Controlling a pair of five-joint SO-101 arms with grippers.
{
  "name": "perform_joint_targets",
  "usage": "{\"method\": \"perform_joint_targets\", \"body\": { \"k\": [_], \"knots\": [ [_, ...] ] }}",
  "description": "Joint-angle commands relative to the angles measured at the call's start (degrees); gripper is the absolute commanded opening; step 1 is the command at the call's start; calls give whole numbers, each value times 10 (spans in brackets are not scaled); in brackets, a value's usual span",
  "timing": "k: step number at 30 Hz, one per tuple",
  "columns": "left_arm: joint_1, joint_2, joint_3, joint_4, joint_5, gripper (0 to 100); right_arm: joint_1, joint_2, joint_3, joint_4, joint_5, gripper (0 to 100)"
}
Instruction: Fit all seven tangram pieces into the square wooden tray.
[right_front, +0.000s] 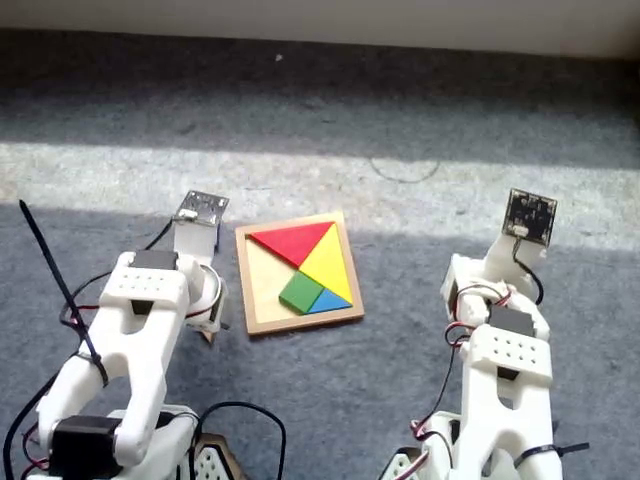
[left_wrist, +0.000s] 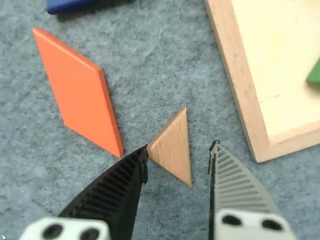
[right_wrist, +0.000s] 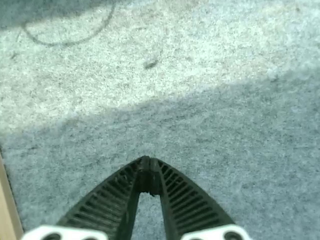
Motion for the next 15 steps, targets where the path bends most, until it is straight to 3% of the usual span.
{"method": "perform_joint_targets", "body": {
  "k": [1,15],
  "knots": [
    [-7,-14,-1,-8,0,210,-6,-17,-4,-13,-2,10],
    [-20,-14,0,-6,1,210,-6,-17,-4,-13,18,10]
  ]
}}
